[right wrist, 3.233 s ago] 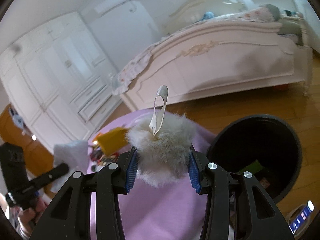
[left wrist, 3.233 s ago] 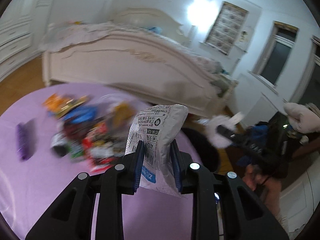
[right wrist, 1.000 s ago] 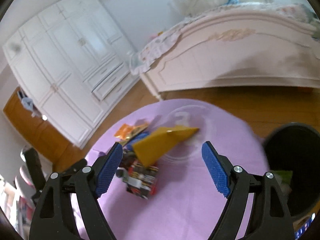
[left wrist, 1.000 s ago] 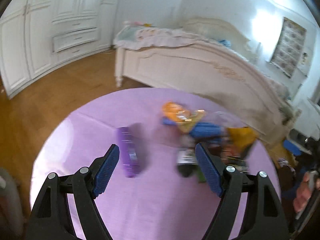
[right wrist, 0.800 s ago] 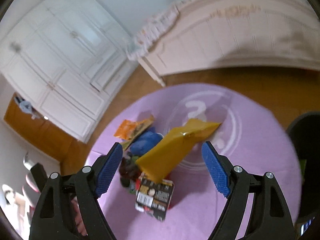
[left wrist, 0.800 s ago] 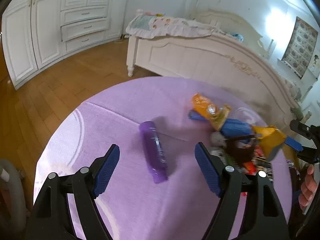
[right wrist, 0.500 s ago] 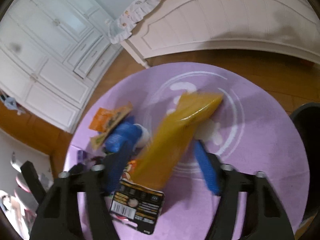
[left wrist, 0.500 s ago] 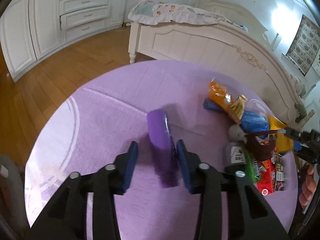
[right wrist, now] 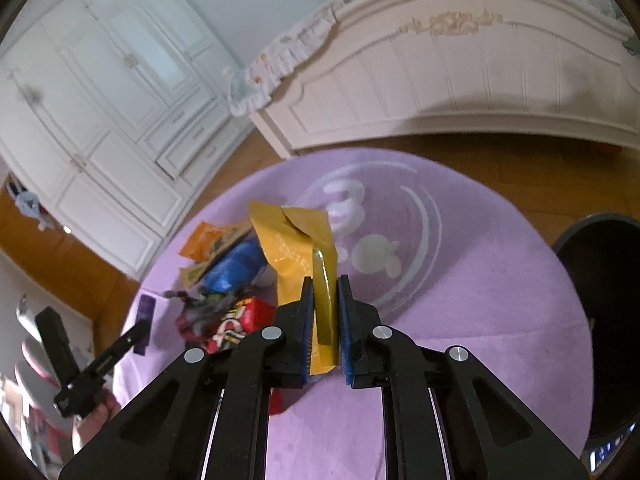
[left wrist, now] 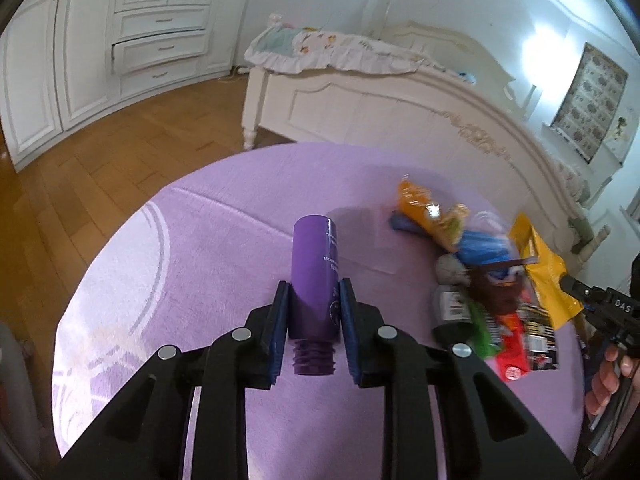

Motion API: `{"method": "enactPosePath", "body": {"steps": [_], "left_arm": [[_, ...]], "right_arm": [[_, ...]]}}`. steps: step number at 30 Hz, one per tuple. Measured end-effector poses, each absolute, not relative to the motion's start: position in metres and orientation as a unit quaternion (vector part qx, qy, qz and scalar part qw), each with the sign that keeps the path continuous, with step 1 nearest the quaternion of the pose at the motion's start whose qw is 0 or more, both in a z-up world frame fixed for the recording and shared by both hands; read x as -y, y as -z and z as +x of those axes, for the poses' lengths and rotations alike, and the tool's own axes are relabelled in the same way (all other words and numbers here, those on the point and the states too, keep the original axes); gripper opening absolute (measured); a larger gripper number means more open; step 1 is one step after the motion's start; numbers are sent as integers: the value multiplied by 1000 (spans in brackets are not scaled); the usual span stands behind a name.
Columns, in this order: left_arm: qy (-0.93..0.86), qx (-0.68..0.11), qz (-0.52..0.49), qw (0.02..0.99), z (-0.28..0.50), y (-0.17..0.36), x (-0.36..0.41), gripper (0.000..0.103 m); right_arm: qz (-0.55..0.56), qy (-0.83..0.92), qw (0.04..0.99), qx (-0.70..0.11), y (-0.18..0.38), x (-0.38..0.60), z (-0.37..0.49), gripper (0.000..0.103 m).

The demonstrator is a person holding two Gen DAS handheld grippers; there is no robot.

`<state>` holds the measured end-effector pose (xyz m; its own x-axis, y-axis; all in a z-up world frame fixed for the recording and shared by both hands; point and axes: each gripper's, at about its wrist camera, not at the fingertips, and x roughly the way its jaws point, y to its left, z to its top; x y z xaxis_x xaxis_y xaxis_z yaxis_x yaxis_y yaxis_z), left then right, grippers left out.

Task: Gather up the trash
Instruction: 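Carry the purple bottle and yellow wrapper over the bin and release both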

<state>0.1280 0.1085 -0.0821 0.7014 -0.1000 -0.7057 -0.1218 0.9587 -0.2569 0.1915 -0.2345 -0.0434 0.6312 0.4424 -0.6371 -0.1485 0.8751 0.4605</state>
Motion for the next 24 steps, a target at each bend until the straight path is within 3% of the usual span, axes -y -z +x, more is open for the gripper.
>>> {"method": "enactPosePath", "body": {"steps": [6,15,24], "left_arm": [[35,-354,-135,925,111,48,-79,25],[145,-306,-78,938,94,-6,29,25],[228,-295,-29,927,96,-15,127,25]], "right_arm": [[190,-164,904,-345,18,249,158,12],[194,-143,930,-277,-18,301,105,12],[224,-91,937,-252,-16,376,70,13]]}}
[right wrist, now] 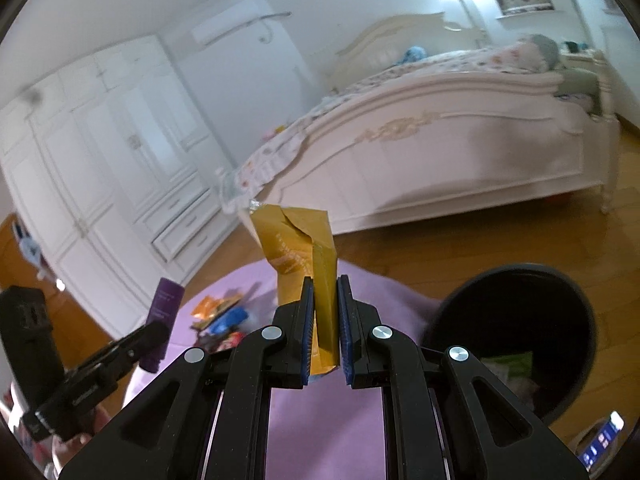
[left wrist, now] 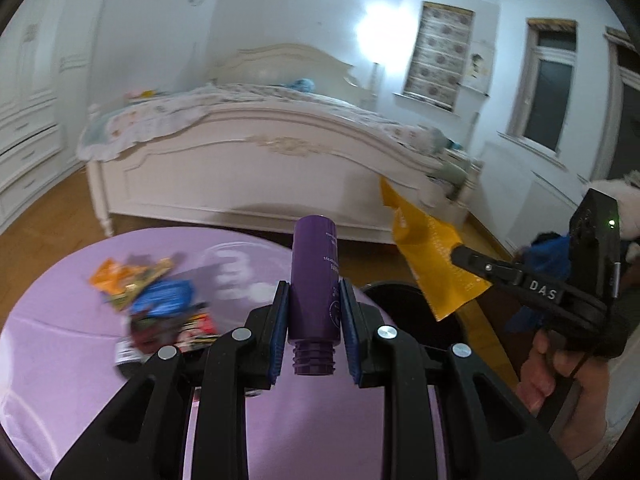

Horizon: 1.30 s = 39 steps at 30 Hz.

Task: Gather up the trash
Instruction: 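Carry the purple bottle and yellow wrapper over the bin and release both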

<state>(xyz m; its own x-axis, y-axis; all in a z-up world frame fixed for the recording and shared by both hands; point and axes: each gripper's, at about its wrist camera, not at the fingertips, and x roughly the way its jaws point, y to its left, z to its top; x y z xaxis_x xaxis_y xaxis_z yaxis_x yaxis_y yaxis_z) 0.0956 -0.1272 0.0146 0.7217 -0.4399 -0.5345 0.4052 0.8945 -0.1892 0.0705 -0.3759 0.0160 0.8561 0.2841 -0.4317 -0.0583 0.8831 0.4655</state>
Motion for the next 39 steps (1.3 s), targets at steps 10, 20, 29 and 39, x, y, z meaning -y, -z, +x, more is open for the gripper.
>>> {"method": "enactPosePath", "body": {"steps": [10,20,29,39], "left_arm": [[287,-314,7,905,110,6,210,25],[317,-343,22,884,119,30,260,25],[330,-363,31,871,133,43,286,25],[352,-375,33,857,140,54,309,31]], "right_arm": [[262,-37,929,-260,17,443,58,13],[296,2,914,-276,59,486,57,13],[319,19,903,-286,83,505,60,13],[336,39,894,-293,94,514,60,13]]}}
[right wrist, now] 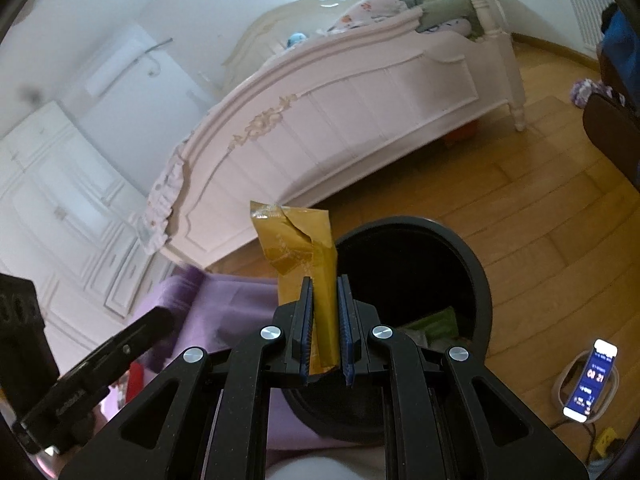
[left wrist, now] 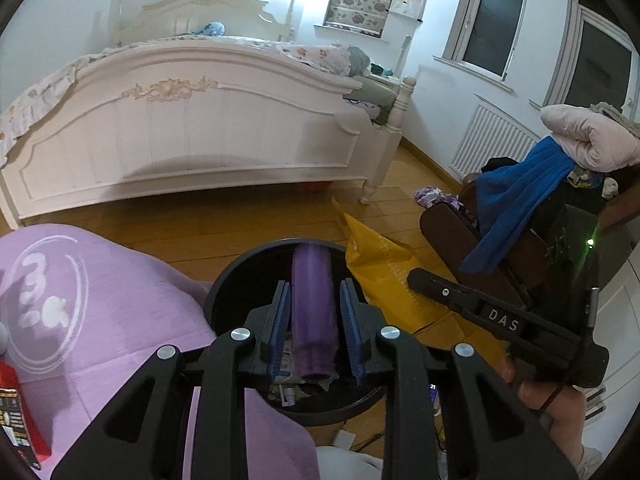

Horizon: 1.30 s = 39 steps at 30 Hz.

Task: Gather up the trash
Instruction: 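Carry the purple bottle and yellow wrapper over the bin and release both, then grasp the orange snack bag with the left tool while the right tool grasps the battery card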

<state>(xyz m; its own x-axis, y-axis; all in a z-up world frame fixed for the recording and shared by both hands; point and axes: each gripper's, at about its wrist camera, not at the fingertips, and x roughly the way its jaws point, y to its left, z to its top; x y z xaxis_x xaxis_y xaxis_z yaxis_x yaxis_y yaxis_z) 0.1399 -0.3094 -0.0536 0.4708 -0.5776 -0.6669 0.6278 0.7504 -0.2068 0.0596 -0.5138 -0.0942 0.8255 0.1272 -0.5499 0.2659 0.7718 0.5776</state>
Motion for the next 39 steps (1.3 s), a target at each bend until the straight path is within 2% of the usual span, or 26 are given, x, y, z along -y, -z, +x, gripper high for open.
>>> {"method": "enactPosePath", "body": {"steps": [1,2,4,5,15,25,31,32,39], "left_arm": [[351,-376,33,857,140,54,309,44],[349,-373,34,859,138,53,308,60],[346,-360,38,866,134,48,307,69],[346,-356,40,867,133,45,305,69],[302,-351,-1,886,133,32,237,69],[151,-339,-115,921,161,21,51,69],[77,-349,-182,916,199,41,-50,68],[74,-357,-188,912,208,46,-59,68],[89,-397,-178,896,253,72,-68,67]], "right_arm": [[335,40,894,-294,95,515,59,22],[338,43,893,-294,96,516,57,46],[355,44,891,-281,94,518,52,71],[364,42,890,-272,93,519,49,74],[325,-5,900,-290,74,470,63,74],[234,-132,903,-336,54,347,102,78],[173,-204,887,-377,53,260,131,80],[164,-214,884,-382,54,246,136,83],[129,-232,871,-413,65,197,160,83]]}}
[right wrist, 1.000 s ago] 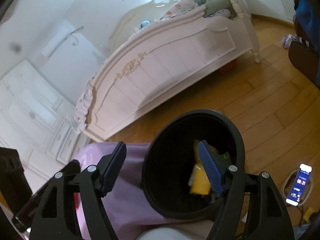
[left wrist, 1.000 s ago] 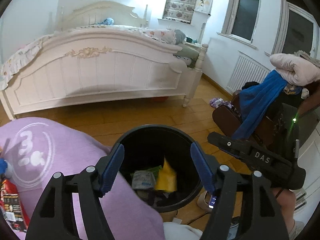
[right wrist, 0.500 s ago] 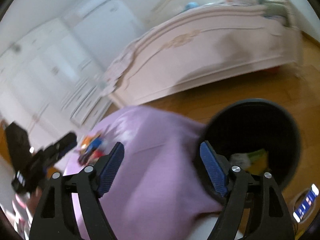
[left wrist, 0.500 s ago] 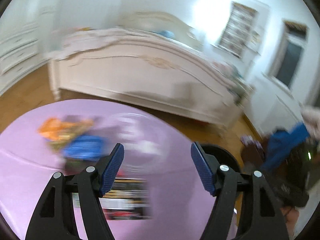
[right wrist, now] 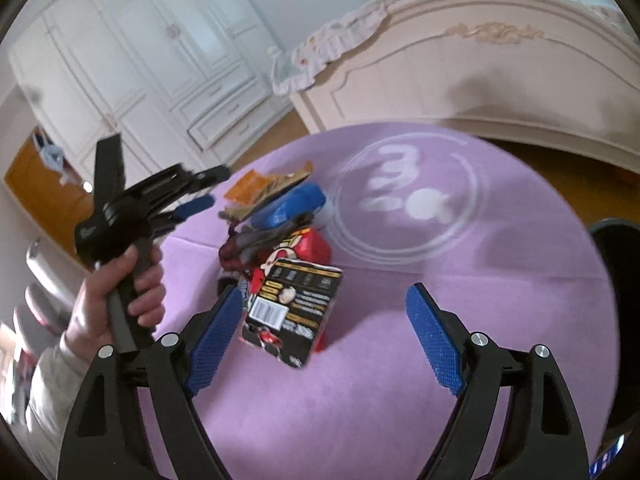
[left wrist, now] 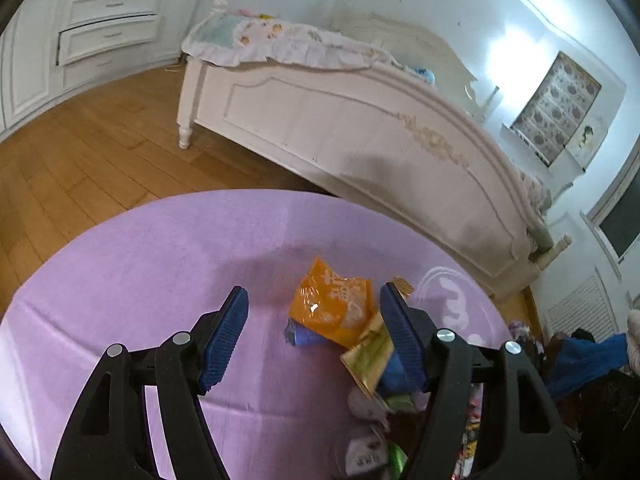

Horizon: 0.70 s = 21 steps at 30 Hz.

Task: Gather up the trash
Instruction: 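Grasp the orange snack bag with the left tool while the right tool grasps the battery card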

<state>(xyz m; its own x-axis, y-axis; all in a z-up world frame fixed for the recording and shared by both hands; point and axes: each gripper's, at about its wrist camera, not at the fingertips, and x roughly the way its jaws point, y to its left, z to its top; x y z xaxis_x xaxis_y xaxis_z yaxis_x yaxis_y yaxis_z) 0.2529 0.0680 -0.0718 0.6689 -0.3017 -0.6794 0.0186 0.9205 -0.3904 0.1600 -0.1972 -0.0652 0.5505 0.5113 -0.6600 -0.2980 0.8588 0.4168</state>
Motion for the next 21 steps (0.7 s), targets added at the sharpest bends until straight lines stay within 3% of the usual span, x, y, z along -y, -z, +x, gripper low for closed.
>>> {"method": "enactPosePath", "body": {"steps": [3,5,8,10,14,21], "left_arm": [[98,-411,-174,889,263,81,-62,60],[106,-417,-169,886,265,85,-61,45],[112,-419,-150,888,263,86,-53,31],[111,-418,-136,891,261,86,-47,24],[113,-404,-115,901,252,81,-39,20],[99,-349,-145,920,222,53,-56,19]], "right_arm": [[101,-230,872,-421,68,183,165,83],[82,-226,872,-427,71,173,167,83],[64,-220,875,-426,76,167,167,80],[56,-224,875,-425,77,164,165,66],[43,-226,881,-414,71,161,162,44],[70,-241,883,-396,59,177,150,19]]}}
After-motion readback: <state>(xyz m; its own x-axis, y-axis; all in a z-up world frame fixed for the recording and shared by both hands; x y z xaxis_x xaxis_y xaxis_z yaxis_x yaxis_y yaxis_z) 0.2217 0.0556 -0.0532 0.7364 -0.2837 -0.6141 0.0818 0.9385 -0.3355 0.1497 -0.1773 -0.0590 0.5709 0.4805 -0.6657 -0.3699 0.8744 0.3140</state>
